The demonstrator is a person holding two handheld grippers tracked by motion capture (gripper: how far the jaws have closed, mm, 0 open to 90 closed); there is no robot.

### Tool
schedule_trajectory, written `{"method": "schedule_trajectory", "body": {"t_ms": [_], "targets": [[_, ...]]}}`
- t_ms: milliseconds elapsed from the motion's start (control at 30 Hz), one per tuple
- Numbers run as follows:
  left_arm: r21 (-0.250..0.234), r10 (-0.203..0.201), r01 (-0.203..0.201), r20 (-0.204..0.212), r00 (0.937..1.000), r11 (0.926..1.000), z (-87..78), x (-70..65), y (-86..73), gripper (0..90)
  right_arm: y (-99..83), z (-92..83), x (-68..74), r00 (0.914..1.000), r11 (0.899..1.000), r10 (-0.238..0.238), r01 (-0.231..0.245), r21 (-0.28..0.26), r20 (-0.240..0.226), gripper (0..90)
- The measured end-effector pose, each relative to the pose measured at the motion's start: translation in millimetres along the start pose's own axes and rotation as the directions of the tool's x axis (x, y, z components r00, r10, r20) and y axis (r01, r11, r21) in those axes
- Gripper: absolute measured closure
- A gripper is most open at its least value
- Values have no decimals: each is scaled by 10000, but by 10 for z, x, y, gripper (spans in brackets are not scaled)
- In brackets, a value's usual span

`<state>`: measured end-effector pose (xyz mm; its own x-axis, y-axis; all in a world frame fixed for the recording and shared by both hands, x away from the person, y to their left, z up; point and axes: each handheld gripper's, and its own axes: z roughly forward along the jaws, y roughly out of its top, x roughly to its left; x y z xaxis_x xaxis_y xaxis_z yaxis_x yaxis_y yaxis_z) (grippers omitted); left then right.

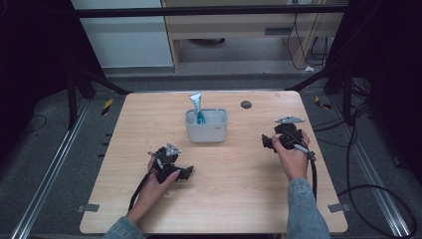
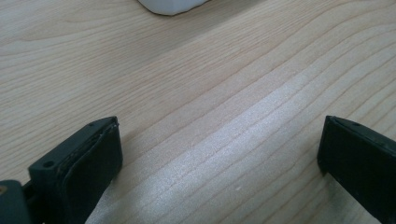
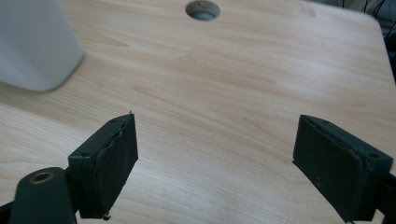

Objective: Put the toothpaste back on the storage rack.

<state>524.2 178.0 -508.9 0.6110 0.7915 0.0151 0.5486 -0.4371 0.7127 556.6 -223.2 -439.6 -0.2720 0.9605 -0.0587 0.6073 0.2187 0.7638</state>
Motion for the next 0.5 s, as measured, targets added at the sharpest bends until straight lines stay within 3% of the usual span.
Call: {"method": "schedule_trajectory", "body": {"t_ms": [233, 500], "targets": [[-2, -21, 21, -1, 10000, 10000, 3, -1, 2, 0, -249, 115, -188, 9989, 9973, 472, -474, 555, 47, 145], [-13, -36, 36, 3, 10000, 10000, 10, -2, 8, 0, -519, 265, -298, 9969, 9942, 766, -777, 744, 179, 145]]}}
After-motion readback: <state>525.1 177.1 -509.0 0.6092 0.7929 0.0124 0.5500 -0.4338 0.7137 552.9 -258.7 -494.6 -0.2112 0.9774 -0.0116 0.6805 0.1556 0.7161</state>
